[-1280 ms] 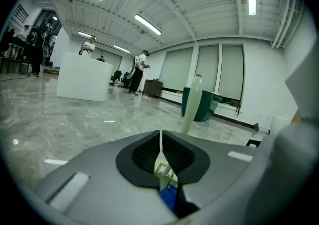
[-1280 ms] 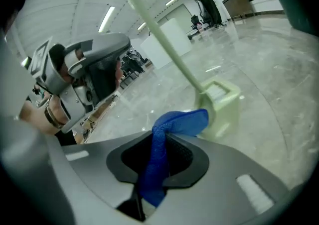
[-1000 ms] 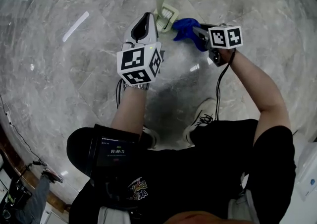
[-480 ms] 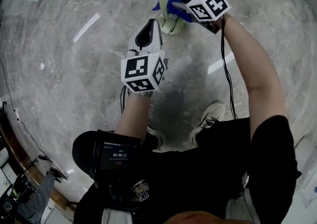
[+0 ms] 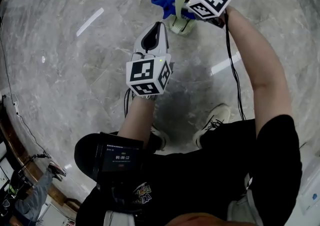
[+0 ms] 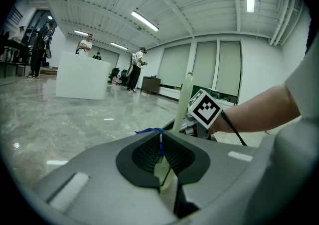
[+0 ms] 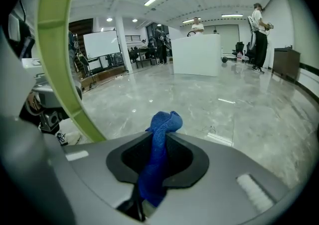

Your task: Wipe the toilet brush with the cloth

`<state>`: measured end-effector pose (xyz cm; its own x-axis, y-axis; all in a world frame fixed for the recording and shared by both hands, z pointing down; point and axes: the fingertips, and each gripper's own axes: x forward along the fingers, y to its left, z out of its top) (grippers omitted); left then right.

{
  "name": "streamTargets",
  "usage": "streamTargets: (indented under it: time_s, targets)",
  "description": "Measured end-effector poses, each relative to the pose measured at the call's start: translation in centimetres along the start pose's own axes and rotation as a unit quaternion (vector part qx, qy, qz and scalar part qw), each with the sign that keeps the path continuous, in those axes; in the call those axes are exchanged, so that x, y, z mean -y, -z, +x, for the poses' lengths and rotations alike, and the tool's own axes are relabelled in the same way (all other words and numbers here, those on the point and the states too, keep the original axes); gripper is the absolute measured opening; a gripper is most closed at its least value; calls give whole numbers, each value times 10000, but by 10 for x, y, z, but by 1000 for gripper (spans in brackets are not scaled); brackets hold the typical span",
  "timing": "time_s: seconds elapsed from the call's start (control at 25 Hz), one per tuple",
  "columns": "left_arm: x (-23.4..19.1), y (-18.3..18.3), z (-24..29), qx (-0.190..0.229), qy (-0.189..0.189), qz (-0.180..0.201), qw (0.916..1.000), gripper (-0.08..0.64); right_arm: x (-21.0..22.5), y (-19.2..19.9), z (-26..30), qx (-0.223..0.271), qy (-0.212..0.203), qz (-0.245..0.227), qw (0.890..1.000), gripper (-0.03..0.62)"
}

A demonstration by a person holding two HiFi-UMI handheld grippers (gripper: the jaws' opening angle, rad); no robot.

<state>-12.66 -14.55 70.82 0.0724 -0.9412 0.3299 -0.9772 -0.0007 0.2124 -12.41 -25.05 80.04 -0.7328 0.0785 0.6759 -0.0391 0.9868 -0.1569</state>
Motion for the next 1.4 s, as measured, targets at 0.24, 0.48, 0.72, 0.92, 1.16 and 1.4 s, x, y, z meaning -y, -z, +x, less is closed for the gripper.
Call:
streamTargets:
  time_s: [0.24, 0.48, 0.72, 0.92, 1.16, 1.4]
  targets:
    - [4, -2, 9, 9, 80, 1, 10000, 27, 53, 38, -27, 43, 1301, 475, 9904, 77]
    - [10, 0, 21, -14, 161, -82, 9998, 26, 29, 98, -60, -14, 1212, 987, 9877, 77]
    - [21, 0, 36, -31, 249, -236, 9994, 26, -12, 114, -69, 152, 1163, 991, 9881, 77]
    - [25, 3, 38, -42, 189, -192, 9996, 26, -29, 79, -79, 515, 1078, 593, 9911, 78]
    - [29, 1, 36, -71, 203, -133, 9997, 27, -43, 44, -88, 1016, 797, 489, 9904, 78]
    - [31, 1, 36, -70, 156, -86, 9998, 27, -65, 6, -108, 1625, 377, 444, 9850, 78]
